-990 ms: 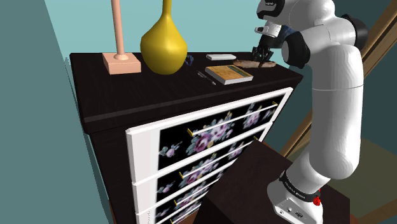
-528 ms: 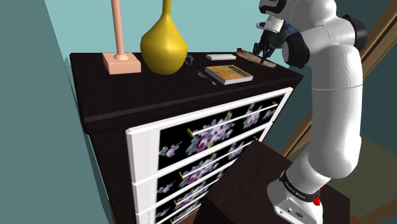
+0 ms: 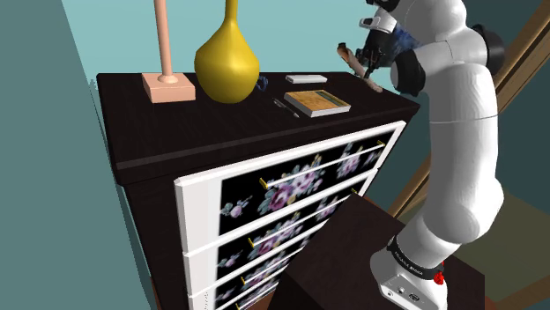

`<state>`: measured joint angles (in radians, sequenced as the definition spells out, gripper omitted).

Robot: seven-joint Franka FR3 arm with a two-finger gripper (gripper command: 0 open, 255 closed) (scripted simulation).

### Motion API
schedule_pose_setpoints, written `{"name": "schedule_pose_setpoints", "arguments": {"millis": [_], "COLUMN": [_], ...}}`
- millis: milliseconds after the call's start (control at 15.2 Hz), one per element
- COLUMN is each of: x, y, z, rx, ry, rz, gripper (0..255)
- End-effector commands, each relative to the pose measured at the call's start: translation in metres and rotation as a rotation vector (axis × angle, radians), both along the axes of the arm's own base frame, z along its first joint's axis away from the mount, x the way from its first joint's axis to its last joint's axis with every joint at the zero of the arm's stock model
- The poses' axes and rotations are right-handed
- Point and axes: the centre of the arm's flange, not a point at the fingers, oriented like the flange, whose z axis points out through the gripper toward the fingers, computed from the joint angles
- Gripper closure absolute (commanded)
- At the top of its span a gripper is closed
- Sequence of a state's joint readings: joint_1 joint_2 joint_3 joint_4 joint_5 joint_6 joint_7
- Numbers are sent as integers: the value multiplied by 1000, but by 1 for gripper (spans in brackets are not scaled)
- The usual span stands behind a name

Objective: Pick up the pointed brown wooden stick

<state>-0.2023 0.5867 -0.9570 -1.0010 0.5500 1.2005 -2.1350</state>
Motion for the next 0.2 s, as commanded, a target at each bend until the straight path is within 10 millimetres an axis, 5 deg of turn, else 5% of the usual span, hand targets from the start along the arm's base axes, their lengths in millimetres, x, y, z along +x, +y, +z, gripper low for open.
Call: {"name": "schedule_pose_setpoints", "arguments": {"millis": [0,132], "x": [0,0], "y": [0,0], "z": [11,12], "rx": [0,0], "ry": [1,1], "rz": [0,0], "gripper": [255,255]}}
